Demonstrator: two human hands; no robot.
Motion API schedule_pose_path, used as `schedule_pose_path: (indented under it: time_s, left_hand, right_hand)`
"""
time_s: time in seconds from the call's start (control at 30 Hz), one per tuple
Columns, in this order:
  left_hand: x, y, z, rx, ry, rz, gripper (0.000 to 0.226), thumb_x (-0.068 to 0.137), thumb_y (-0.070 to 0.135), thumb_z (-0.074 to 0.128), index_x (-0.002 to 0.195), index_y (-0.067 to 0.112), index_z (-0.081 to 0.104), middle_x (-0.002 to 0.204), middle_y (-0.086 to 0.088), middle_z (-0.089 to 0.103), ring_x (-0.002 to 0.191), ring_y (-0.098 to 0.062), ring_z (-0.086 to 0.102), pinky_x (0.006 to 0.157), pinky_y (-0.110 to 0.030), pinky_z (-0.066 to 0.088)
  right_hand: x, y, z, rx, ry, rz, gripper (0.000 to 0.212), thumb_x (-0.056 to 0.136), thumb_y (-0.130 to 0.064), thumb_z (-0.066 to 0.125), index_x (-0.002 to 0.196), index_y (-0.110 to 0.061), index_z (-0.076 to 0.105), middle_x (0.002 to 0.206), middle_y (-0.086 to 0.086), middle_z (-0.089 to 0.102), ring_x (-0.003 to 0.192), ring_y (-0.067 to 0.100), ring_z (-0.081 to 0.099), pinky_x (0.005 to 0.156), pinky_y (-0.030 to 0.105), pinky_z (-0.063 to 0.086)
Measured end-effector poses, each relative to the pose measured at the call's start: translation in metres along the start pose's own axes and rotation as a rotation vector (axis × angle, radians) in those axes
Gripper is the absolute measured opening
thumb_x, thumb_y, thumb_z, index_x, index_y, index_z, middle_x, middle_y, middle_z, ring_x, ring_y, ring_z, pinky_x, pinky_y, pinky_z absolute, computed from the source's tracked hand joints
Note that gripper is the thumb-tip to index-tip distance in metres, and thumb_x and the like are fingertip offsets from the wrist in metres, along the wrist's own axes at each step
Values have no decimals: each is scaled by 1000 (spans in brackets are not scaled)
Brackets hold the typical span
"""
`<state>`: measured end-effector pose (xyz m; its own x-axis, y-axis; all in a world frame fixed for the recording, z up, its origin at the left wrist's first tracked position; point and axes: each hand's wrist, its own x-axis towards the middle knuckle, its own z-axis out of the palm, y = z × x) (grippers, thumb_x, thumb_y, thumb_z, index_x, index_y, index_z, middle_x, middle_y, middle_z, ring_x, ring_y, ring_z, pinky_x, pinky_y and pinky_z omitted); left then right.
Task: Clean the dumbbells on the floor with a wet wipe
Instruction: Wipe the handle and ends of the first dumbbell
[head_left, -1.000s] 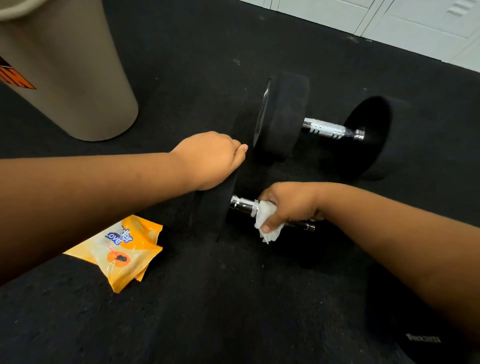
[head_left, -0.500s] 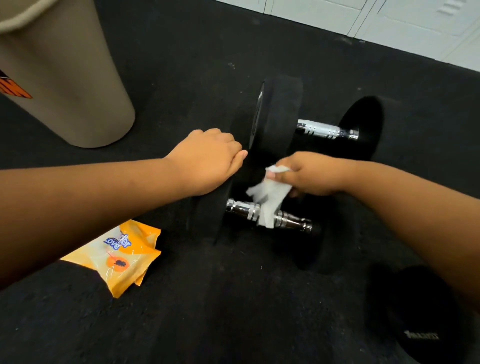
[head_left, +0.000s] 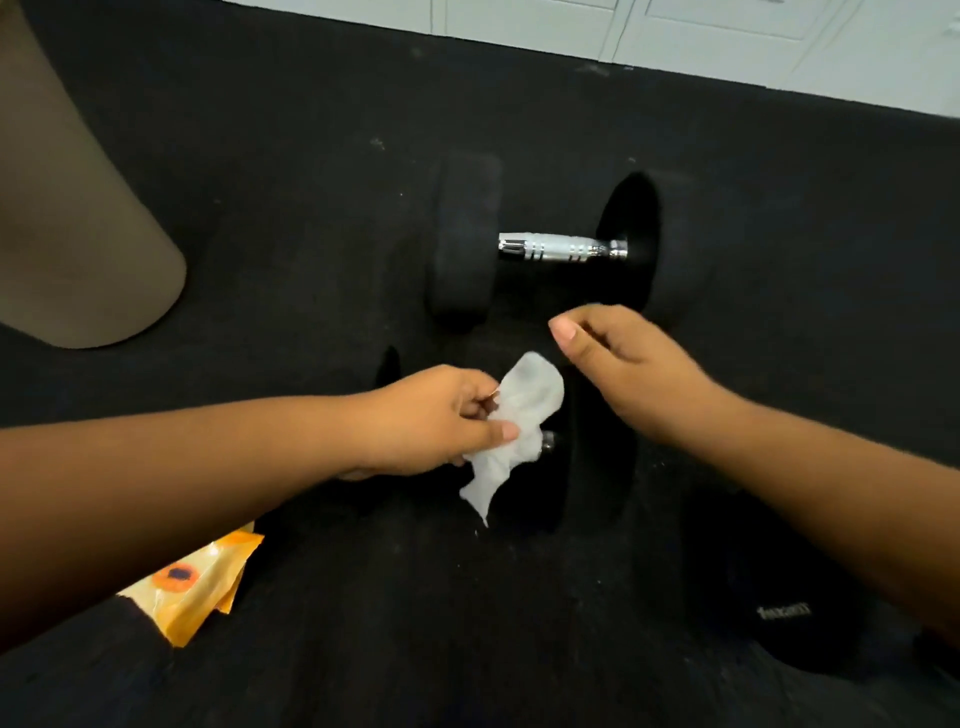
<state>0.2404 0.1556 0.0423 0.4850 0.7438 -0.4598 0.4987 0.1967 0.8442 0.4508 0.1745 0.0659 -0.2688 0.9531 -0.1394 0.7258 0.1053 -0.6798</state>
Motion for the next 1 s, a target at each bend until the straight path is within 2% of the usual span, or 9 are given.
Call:
schedule_pose_path:
  time_s: [0.17, 0.23, 0.3, 0.37, 0.5, 0.63, 0.77, 0.9, 1.0]
  left_hand:
    - [17, -11, 12, 462, 279, 135, 43, 83, 33, 70, 119, 21, 50, 107, 3, 58, 96, -15, 58, 79, -28, 48]
    - [20, -17, 15, 728, 390, 293, 58, 81, 35, 71, 131, 21, 45, 123, 2, 49, 107, -18, 51, 86, -35, 46]
    - [24, -22, 19, 948, 403, 535, 43, 83, 31, 67, 122, 18, 54, 117, 0, 55, 98, -21, 56, 78, -38, 48]
    - [29, -27, 22, 1030, 227, 609, 33, 92, 35, 51, 120, 18, 56, 112, 2, 60, 98, -20, 60, 81, -37, 46]
    - [40, -33, 27, 1175, -11, 387, 54, 99, 49, 33, 141, 15, 37, 129, 0, 53, 118, -18, 53, 108, -34, 28]
    - [61, -8, 19, 1089, -285, 125, 43, 96, 55, 37, 116, 18, 47, 104, 1, 59, 95, -20, 58, 93, -37, 38]
    - [75, 14, 18, 933, -467, -14, 44, 95, 52, 44, 120, 16, 49, 100, 2, 56, 86, -18, 56, 73, -31, 42]
    - [53, -8, 39, 1372, -130, 312, 41, 99, 44, 35, 121, 10, 45, 111, -6, 58, 96, -27, 60, 89, -40, 37]
    - [40, -24, 49, 1462, 91, 413, 40, 97, 33, 37, 126, 7, 47, 110, -7, 60, 91, -27, 62, 99, -43, 35]
  right_hand:
    - [-23, 31, 35, 34, 107, 0, 53, 96, -54, 28, 124, -19, 57, 121, -7, 56, 118, 7, 48, 103, 28, 38]
    - [-24, 30, 36, 103, 160, 22, 49, 98, -48, 28, 127, -20, 54, 122, -10, 52, 118, 4, 47, 102, 22, 36]
    - [-22, 30, 35, 141, 170, 40, 48, 98, -47, 27, 128, -21, 53, 121, -10, 52, 117, 3, 47, 101, 20, 34]
    - [-19, 32, 35, 155, 172, 41, 46, 98, -46, 26, 126, -22, 54, 117, -9, 54, 113, 2, 48, 98, 16, 34]
    - [-16, 32, 35, 147, 196, 28, 43, 99, -45, 27, 113, -18, 58, 107, -4, 60, 104, 8, 52, 91, 20, 40]
    - [-15, 32, 35, 111, 188, 14, 50, 98, -46, 27, 103, -10, 62, 96, 4, 62, 94, 15, 55, 84, 30, 42]
    - [-16, 33, 35, 75, 188, -16, 56, 96, -51, 24, 99, -10, 63, 92, 3, 62, 92, 16, 56, 82, 32, 41]
    - [-17, 33, 36, 58, 194, -42, 53, 96, -49, 26, 100, -12, 63, 93, -1, 61, 92, 13, 55, 83, 32, 43]
    - [-20, 32, 36, 45, 186, -43, 49, 98, -47, 27, 102, -13, 62, 94, -4, 60, 93, 11, 55, 84, 32, 44]
